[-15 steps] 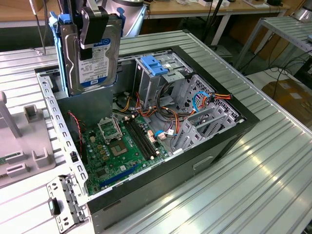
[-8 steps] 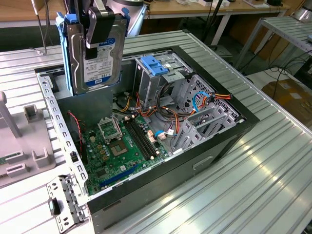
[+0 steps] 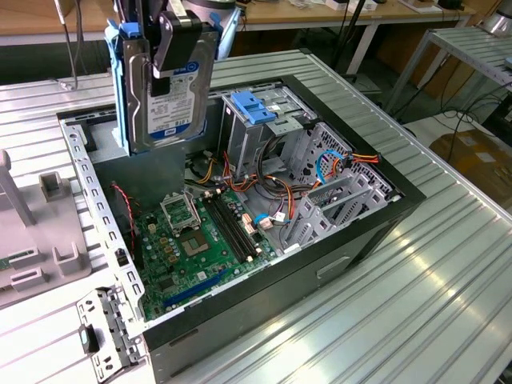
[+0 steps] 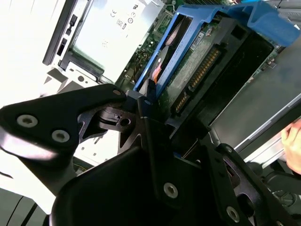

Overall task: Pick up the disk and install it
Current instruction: 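Pick up the disk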

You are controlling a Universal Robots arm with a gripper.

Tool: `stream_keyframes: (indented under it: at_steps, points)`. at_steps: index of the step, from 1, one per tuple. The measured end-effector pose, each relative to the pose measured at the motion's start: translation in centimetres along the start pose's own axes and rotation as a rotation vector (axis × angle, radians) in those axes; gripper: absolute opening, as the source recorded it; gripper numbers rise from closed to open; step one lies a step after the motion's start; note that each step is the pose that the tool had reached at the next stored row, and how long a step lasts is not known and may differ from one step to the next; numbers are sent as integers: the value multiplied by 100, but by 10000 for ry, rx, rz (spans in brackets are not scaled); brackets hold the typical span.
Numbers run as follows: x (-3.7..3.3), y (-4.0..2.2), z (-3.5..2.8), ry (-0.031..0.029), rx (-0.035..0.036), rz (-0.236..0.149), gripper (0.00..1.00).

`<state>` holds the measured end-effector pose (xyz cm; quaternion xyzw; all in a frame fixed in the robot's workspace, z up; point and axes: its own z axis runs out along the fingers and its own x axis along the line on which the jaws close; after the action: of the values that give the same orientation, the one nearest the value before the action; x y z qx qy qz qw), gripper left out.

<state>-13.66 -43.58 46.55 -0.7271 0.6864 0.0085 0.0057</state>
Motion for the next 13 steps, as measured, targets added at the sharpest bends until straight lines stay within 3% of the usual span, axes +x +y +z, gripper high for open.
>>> stream_keyframes:
  at_steps: [4,5,6,8,9,13]
  points:
    - [7,-55,0,0,-6,0,36]
    - [14,-99,-1,0,-11,0,36]
    - [22,-166,-1,-1,-17,0,36]
    - [45,-396,-1,-3,-41,0,36]
    - [55,-442,-1,-3,-50,1,36]
    - [94,-471,0,-22,-53,0,36]
